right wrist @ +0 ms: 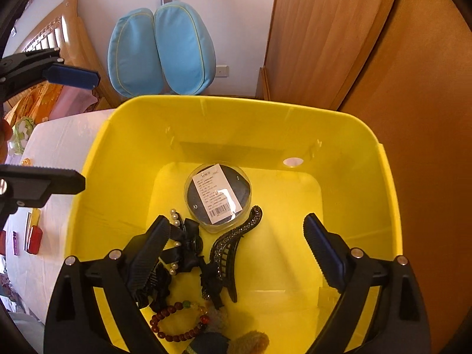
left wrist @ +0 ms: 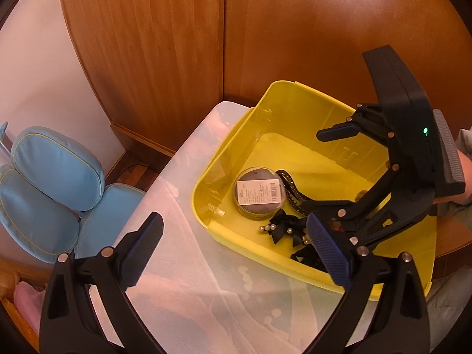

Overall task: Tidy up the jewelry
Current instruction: 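Lower the case into the bin and open the right gripper, then move the right gripper back over the table items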

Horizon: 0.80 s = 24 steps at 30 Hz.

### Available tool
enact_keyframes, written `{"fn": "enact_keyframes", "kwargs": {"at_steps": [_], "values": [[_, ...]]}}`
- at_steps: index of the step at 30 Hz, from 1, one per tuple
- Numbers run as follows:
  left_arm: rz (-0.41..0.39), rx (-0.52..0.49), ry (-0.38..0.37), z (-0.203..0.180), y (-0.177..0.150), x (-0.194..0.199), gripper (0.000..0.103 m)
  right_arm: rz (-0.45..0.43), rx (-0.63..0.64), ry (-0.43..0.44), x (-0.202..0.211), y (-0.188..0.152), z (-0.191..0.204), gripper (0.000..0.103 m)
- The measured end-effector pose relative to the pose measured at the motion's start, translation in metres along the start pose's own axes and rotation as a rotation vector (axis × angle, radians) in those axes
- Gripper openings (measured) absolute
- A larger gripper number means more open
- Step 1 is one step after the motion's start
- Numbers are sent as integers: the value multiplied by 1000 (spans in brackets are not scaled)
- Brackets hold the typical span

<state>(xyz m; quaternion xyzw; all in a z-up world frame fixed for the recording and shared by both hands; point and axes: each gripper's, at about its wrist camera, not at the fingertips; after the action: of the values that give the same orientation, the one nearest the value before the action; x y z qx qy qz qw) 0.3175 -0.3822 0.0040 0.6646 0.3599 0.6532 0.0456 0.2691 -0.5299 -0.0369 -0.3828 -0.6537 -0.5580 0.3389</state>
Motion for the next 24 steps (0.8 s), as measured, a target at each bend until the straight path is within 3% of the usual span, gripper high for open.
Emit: {"fn": "enact_keyframes", "kwargs": {"at_steps": [11,18,24], "values": [[-63,57,31,-62,-43,40,95,-195,-54,-15,100,-63,-4,97],[-96,134,83,-90,-88,68,95,-274,29,63,157,-96,25,97],[-101,284,178,-104,-151,97,95,-350,158,179,185,-113,75,97]]}}
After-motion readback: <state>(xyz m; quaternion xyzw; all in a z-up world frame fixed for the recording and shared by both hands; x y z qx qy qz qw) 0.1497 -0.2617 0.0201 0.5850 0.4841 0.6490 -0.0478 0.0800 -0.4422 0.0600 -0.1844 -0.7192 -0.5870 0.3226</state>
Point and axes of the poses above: each gripper's, at about its wrist camera, not at the fingertips, and x roughly against the way its jaws point, z to its left, y to its top, and after that the axes turned 8 degrees about -y, right-handed
